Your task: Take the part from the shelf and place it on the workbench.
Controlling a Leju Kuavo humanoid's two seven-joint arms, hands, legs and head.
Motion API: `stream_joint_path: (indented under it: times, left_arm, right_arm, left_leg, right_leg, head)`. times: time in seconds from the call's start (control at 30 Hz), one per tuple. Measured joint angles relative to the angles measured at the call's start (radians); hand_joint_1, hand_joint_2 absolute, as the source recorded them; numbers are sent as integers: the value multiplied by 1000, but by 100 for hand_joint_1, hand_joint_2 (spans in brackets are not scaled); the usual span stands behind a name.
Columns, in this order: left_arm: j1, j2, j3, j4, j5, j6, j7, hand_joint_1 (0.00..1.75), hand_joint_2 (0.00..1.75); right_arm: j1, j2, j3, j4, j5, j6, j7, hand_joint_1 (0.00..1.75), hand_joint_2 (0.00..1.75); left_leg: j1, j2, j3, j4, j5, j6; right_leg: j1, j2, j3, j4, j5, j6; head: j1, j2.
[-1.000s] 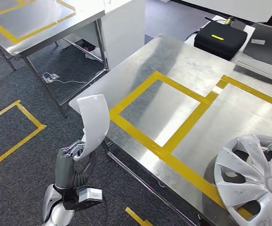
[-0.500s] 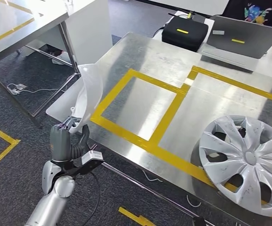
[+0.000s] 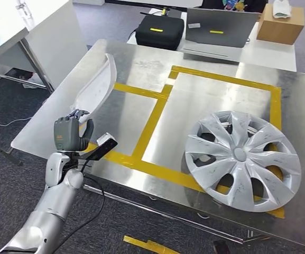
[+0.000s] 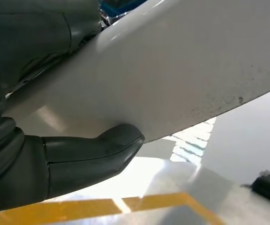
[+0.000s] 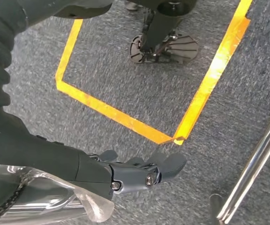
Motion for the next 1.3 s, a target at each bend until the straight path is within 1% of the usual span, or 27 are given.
stream_joint_path:
  times: [0.03,0.07,0.1,0.13,0.17,0.2,0.23,0.27,0.33,0.47,0.63,0.73,0.9,1.03,1.13,1.23,1.3]
  left_arm:
    - [-10,4,16,29,-22,0,14,175,175]
    - [-18,8,28,52,-36,0,23,175,175]
    - [-27,13,38,71,-45,0,28,175,175]
    - [-38,18,47,88,-55,1,36,175,175]
    - [-51,23,54,106,-70,1,51,175,175]
    - [-66,28,59,127,-90,1,71,175,175]
    - [-80,33,62,150,-113,2,96,175,175]
    - [-92,39,64,176,-132,2,118,175,175]
    - [-109,54,66,224,-154,2,146,175,175]
    - [-127,77,75,282,-164,2,154,175,175]
    - [-135,88,76,317,-173,2,162,175,175]
    - [-151,100,74,355,-229,-18,233,175,175]
    - [-171,123,55,441,-349,-110,364,175,175]
    - [-187,131,27,492,-419,-181,459,0,175]
    - [-205,135,12,522,-428,-217,490,0,175]
    - [-216,140,10,534,-425,-221,473,0,175]
    - [-218,142,10,536,-421,-210,457,0,87]
  right_arm:
    - [0,0,2,0,3,1,2,0,175]
    - [0,0,3,0,5,1,3,0,175]
    - [1,0,4,0,6,3,4,0,175]
    - [1,1,5,0,7,8,2,0,175]
    - [2,2,5,0,8,16,-2,0,175]
    - [2,3,5,0,8,26,-7,0,175]
    - [2,3,5,1,9,37,-13,0,175]
    - [2,4,6,1,11,45,-19,0,175]
    - [2,4,6,1,12,54,-25,0,175]
    - [2,4,8,1,12,57,-28,0,175]
    - [-2,3,9,1,13,57,-29,0,175]
    - [-3,3,9,1,16,65,-31,0,175]
    - [-4,3,11,1,30,82,-29,0,175]
    - [-9,3,12,1,35,89,-29,0,0]
    - [-11,3,12,1,40,90,-28,0,0]
    - [-11,3,12,1,45,90,-27,0,0]
    - [-11,3,12,1,48,89,-27,0,0]
  left_leg:
    - [0,-3,-17,31,-1,2]
    - [-1,-6,-15,21,19,6]
    - [-1,-10,3,-28,56,12]
    - [-3,-17,31,-99,97,20]
    - [-5,-24,57,-165,128,27]
    - [-7,-30,76,-215,146,32]
    - [-8,-34,84,-243,150,30]
    - [-8,-35,86,-251,148,25]
    - [-9,-35,86,-256,148,16]
    - [-11,-40,84,-255,149,21]
    - [-11,-43,83,-255,150,23]
    - [-11,-43,83,-255,150,24]
    - [-10,-43,83,-255,151,24]
    - [-9,-43,84,-255,151,24]
    - [-9,-43,86,-256,151,24]
    - [-9,-44,90,-257,151,24]
    - [-9,-44,91,-257,151,24]
  right_leg:
    - [1,16,0,0,0,-1]
    - [2,31,0,1,1,-1]
    - [3,43,1,2,1,-1]
    - [4,53,2,2,1,-1]
    - [6,60,0,4,1,1]
    - [6,64,-3,5,2,3]
    - [7,68,-7,7,2,5]
    - [7,70,-12,8,2,6]
    - [5,70,-14,8,3,5]
    - [3,64,-12,2,5,10]
    - [3,61,-10,-3,7,15]
    - [3,61,-10,-3,8,16]
    - [4,61,-11,-3,8,16]
    - [5,60,-10,-2,8,16]
    - [5,60,-8,-2,8,16]
    - [5,60,-5,-2,7,16]
    - [5,60,-4,-2,7,16]
  head:
    - [0,0]
    - [0,0]
    - [0,0]
    - [-1,0]
    - [0,0]
    - [0,0]
    - [2,0]
    - [2,0]
    - [3,0]
    - [3,0]
    - [3,0]
    - [2,0]
    - [2,0]
    - [2,0]
    - [2,0]
    - [2,0]
    - [2,0]
